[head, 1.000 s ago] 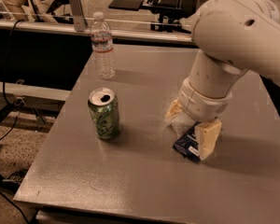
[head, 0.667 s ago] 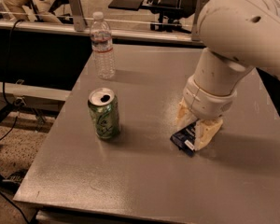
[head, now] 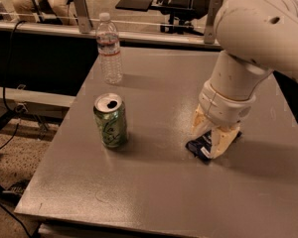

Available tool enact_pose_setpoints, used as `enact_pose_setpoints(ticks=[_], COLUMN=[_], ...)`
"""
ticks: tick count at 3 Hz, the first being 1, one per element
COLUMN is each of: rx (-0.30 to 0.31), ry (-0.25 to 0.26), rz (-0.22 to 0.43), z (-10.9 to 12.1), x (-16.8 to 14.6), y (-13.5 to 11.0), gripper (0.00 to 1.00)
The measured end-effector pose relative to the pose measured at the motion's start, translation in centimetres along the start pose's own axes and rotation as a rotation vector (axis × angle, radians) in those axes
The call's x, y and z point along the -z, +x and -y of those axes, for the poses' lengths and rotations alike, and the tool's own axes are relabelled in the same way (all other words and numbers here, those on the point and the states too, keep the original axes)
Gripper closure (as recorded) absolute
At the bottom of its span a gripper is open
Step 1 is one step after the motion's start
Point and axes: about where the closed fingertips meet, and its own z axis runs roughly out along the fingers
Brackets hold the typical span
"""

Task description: Pick rxbar blueberry

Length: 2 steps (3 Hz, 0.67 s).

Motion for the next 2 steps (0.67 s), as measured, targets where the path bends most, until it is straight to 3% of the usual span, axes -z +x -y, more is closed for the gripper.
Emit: enact_pose_setpoints(ticks=[2], rx=[-0.086], ry=[0.038], rz=[0.106], z=[0.7], x=[3.7], y=[0.3], gripper=[1.0])
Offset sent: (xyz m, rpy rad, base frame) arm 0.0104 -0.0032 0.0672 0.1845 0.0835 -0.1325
